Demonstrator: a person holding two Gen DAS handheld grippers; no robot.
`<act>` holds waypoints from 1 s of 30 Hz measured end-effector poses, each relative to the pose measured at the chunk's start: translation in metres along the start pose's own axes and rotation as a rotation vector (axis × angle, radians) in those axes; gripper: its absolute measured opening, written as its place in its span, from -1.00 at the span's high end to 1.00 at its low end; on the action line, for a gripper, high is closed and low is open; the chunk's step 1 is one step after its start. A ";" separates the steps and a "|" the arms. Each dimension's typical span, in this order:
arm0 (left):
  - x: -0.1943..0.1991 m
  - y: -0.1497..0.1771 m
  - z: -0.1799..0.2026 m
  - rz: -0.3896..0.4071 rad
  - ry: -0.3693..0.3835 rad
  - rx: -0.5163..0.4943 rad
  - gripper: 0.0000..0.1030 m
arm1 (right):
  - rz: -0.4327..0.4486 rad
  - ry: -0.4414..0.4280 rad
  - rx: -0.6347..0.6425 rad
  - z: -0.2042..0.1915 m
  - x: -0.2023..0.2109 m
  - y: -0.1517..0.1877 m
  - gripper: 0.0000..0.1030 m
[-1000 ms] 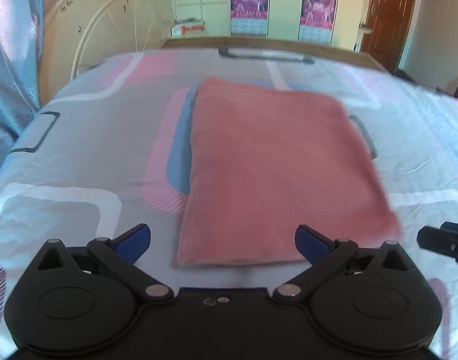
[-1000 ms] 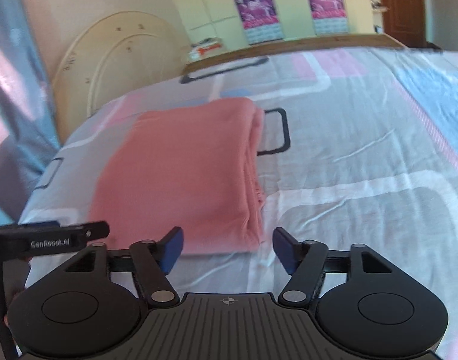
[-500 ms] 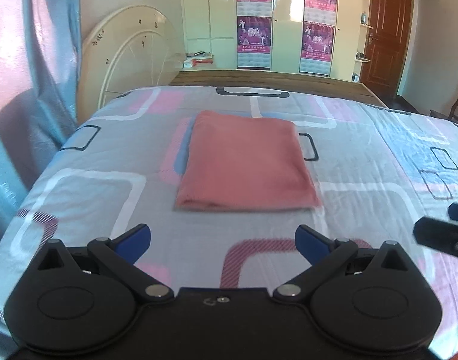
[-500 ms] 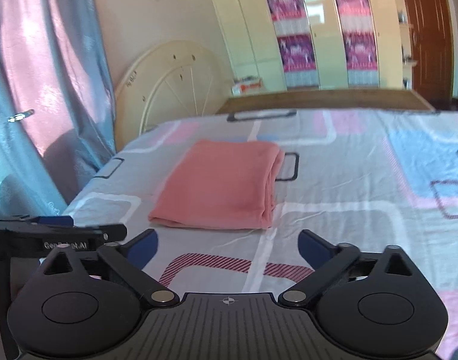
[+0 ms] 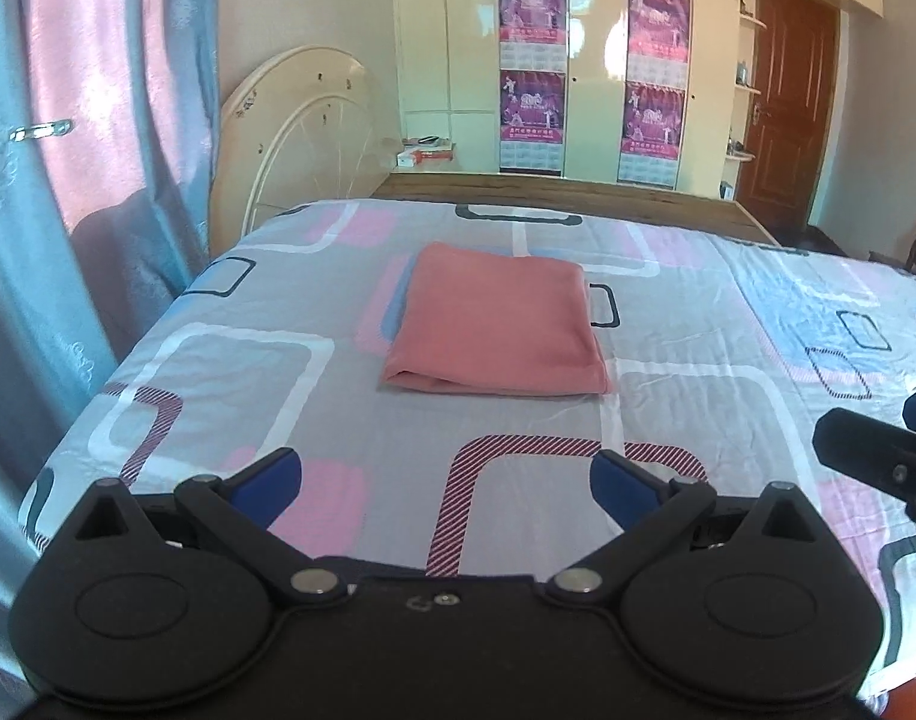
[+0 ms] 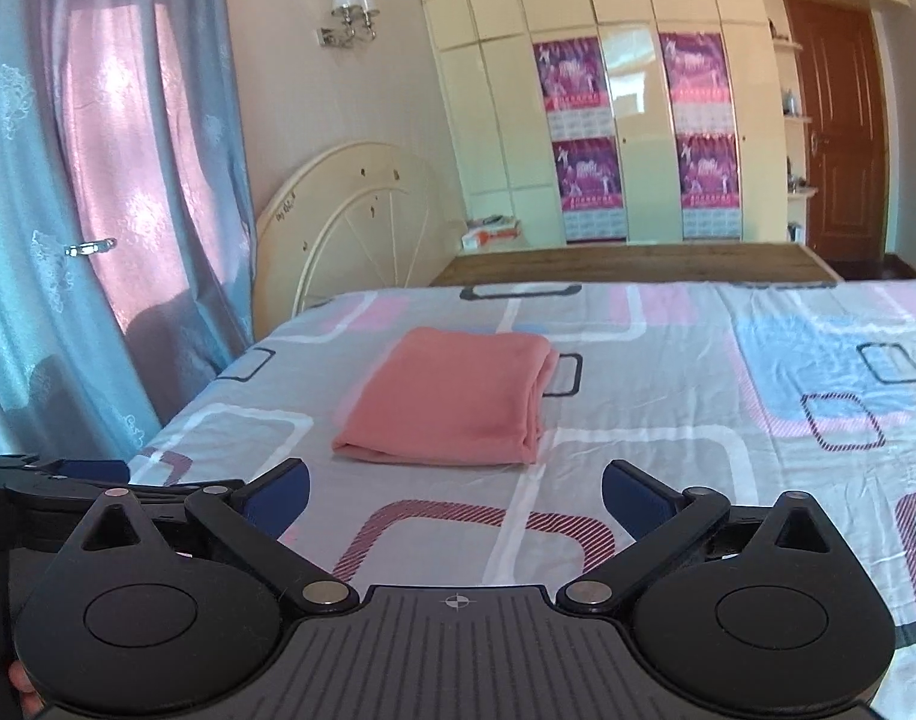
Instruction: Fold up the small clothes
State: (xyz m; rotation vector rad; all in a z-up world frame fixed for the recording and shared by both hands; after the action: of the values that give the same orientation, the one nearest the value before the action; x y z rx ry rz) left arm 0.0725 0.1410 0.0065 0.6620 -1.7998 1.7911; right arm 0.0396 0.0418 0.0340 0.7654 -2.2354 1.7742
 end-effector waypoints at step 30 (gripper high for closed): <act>0.037 0.002 -0.004 0.056 -0.011 0.018 -0.99 | 0.059 0.010 0.011 -0.005 0.037 -0.002 -0.99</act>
State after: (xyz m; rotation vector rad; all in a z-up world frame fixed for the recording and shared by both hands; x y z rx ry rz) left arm 0.0429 0.1460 0.0294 0.6355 -1.8275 1.8459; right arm 0.0083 0.0362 0.0541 0.6975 -2.2662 1.8145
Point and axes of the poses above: each gripper's, at about its wrist camera, not at the fingertips, and x roughly against the way its jaws point, z to its right, y to its underside, the point moved 10 cm from there along -x, roughly the way its jaws point, and after that the axes turned 4 degrees about x, right-handed, at the moved point
